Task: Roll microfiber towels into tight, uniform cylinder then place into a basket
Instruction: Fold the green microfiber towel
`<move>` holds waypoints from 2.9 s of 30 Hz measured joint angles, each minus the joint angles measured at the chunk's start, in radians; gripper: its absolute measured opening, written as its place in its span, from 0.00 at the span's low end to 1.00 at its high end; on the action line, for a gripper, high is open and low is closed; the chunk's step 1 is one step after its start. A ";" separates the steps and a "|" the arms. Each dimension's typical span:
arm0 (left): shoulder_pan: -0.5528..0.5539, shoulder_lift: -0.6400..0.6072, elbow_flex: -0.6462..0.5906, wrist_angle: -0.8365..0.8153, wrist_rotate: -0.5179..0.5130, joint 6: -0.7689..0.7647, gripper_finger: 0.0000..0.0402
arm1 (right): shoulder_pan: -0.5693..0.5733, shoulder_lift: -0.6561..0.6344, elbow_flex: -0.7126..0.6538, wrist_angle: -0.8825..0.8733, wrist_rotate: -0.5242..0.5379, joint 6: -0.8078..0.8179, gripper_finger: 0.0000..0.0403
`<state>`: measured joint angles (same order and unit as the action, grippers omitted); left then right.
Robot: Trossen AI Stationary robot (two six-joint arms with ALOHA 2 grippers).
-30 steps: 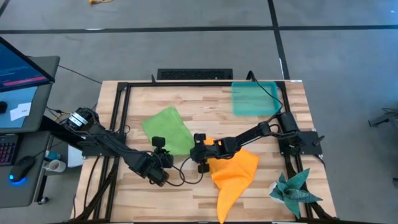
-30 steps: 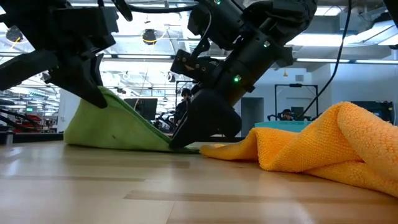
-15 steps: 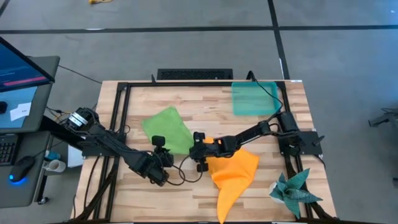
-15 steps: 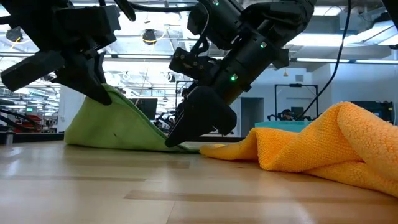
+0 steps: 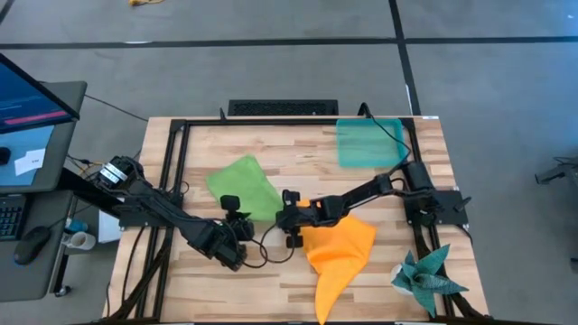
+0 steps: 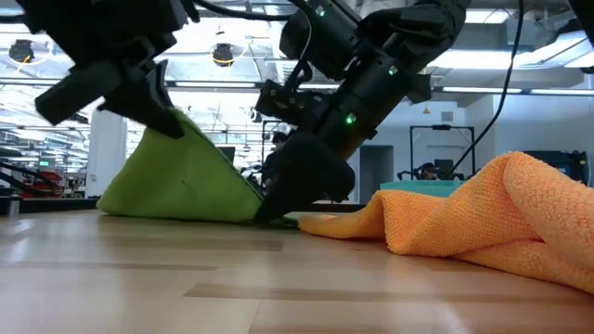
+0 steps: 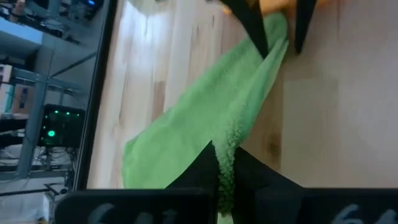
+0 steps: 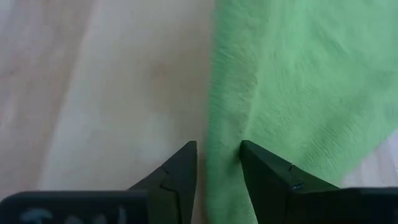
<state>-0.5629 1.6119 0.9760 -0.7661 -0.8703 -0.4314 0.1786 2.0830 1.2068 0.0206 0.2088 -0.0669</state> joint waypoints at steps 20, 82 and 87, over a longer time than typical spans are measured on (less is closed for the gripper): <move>-0.006 0.000 0.031 -0.045 0.081 -0.011 0.01 | 0.003 -0.018 0.055 -0.194 0.001 0.010 0.02; -0.213 -0.015 0.885 -0.797 0.437 -0.516 0.01 | 0.226 -0.214 0.766 -0.888 -0.037 0.149 0.02; -0.251 -0.015 0.886 -0.786 0.467 -0.587 0.01 | 0.249 -0.213 0.766 -0.841 -0.107 0.197 0.02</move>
<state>-0.8143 1.5970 1.8616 -1.5517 -0.4036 -1.0183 0.4275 1.8702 1.9724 -0.8205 0.1015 0.1302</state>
